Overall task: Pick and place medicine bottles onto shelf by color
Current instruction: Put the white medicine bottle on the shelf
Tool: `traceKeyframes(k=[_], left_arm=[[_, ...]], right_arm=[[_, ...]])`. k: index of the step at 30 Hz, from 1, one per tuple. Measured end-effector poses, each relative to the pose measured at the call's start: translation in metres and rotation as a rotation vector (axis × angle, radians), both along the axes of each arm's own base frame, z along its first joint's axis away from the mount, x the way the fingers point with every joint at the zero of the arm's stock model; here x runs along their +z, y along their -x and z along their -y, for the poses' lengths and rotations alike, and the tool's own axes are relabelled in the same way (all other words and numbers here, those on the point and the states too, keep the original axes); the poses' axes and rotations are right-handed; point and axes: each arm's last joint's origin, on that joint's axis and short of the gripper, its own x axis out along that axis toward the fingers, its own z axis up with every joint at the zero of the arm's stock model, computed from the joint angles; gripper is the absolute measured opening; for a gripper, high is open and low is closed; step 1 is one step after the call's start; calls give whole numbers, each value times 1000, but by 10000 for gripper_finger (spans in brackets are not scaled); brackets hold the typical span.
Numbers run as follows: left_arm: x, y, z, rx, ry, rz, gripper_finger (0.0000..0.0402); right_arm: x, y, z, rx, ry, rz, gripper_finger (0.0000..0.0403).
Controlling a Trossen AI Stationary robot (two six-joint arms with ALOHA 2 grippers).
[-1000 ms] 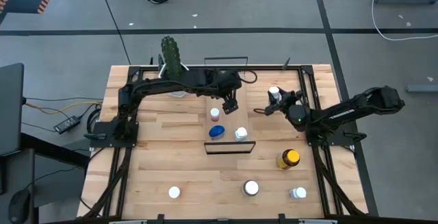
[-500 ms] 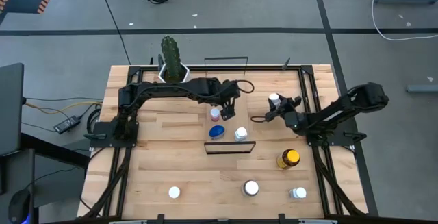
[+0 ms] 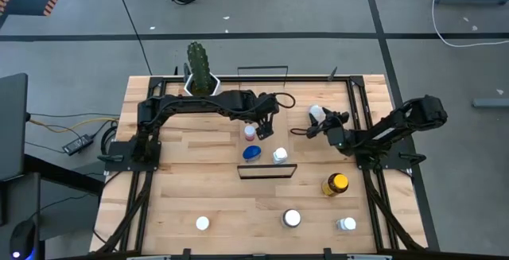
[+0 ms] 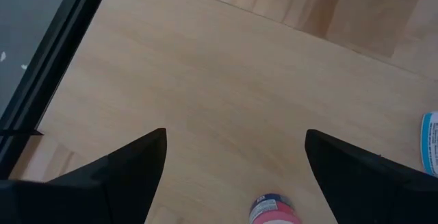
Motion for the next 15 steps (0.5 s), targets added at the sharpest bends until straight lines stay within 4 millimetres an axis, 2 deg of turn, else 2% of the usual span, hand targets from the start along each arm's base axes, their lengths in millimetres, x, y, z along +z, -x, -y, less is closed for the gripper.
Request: traceKeyframes(k=[8, 12, 15], left_arm=[[-2, 4, 1, -12, 2, -46, 352], [4, 9, 4, -17, 11, -56, 352], [14, 14, 7, -20, 33, -42, 352]], right_arm=[[10, -9, 0, -1, 2, 51, 321], [34, -25, -1, 38, 0, 158, 321], [60, -37, -1, 38, 16, 163, 321]])
